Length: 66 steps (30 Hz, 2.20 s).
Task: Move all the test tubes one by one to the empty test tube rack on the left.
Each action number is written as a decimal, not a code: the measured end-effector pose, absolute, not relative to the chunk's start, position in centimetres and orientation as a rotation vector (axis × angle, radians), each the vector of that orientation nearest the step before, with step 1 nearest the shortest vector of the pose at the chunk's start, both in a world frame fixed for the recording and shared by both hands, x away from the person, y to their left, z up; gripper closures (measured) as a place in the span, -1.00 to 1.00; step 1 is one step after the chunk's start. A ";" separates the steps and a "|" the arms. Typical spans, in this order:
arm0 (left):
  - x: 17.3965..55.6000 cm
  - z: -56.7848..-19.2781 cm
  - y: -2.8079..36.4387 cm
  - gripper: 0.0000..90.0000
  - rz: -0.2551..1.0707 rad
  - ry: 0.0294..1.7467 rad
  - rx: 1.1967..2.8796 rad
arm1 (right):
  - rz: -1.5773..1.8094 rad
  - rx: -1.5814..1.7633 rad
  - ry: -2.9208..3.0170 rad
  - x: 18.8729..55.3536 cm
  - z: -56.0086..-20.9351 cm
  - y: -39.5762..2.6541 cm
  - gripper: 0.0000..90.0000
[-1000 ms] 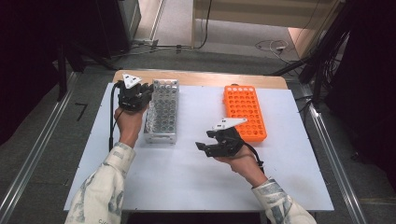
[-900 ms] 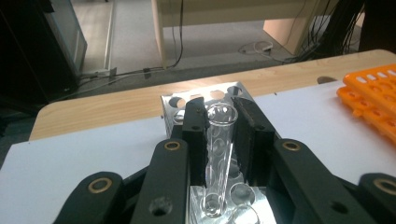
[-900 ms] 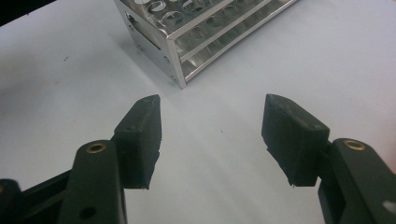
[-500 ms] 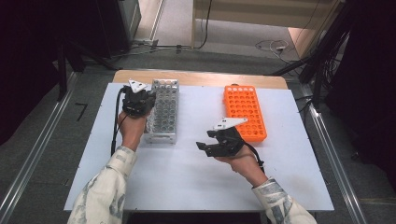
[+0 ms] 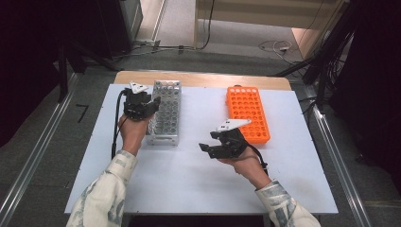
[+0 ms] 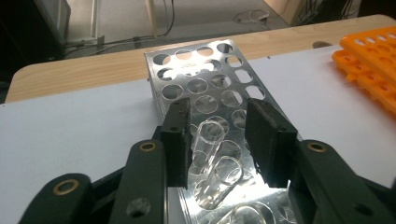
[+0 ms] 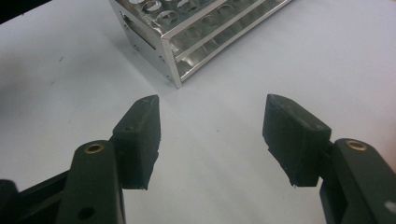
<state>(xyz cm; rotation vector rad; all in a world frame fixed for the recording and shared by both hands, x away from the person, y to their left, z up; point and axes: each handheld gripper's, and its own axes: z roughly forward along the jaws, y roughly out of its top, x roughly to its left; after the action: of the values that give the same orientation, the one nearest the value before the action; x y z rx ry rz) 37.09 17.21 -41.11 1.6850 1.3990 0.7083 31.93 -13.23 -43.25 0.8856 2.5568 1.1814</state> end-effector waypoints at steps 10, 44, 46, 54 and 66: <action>34.5 -40.4 17.7 -0.19 0.638 1.360 1.615 | 1.175 0.936 2.504 32.5 -43.2 -14.5 -0.32; 24.3 -44.7 22.4 -0.56 0.754 1.426 1.576 | 1.164 1.165 2.225 30.9 -43.5 -25.4 -0.46; 24.0 -45.1 23.0 -0.57 0.759 1.447 1.567 | 1.151 1.187 2.209 30.8 -43.8 -26.2 -0.46; 22.8 -46.2 24.6 -0.57 0.729 1.500 1.539 | 1.103 1.299 2.140 30.2 -44.9 -30.2 -0.47; 21.6 -47.0 25.8 -0.57 0.711 1.552 1.512 | 1.032 1.434 2.056 28.4 -46.5 -34.9 -0.49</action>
<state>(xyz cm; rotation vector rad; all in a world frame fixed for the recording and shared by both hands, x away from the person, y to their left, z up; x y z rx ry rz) 21.60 25.77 -47.01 1.5123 1.5517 0.7113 28.42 -34.93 -46.53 1.4345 2.0564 1.0324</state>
